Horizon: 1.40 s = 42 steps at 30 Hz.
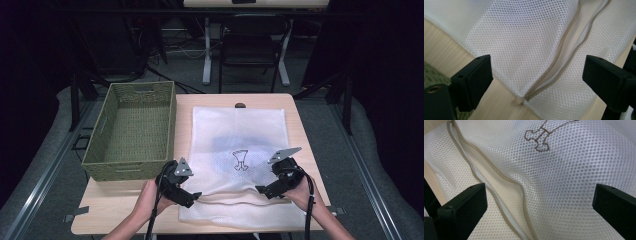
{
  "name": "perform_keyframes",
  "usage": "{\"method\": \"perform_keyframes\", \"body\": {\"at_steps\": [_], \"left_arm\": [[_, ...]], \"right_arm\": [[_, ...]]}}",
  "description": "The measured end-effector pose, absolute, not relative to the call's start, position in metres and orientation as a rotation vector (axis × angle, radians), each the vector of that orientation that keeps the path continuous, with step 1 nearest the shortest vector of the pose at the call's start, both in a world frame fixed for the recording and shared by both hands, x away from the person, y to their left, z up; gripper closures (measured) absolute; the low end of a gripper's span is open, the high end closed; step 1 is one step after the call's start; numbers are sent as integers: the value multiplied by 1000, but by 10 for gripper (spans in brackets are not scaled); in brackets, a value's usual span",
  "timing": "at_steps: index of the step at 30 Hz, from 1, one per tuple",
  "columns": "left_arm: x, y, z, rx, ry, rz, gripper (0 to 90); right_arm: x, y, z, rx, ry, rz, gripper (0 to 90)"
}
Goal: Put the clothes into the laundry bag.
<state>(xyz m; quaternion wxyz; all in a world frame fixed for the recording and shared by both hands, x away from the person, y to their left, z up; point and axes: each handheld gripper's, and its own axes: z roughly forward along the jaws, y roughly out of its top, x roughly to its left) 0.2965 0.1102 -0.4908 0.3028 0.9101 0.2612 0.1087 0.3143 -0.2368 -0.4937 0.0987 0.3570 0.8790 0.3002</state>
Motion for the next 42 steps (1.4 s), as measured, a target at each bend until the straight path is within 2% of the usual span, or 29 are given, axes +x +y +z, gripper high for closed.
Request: {"method": "perform_keyframes", "body": {"at_steps": [3,14,36,42], "left_arm": [[291,122,-487,2396,708,351,96],[278,160,-478,2360,798,402,97],[232,228,-482,2245,1004,420,87],[219,240,-487,2231,1061,376,59]], "right_arm": [[309,-244,-492,1077,2579,889,0],[286,-264,-486,1109,2545,879,0],[232,-299,-485,1210,2449,886,0],[214,-309,-491,1266,2435,898,0]]}}
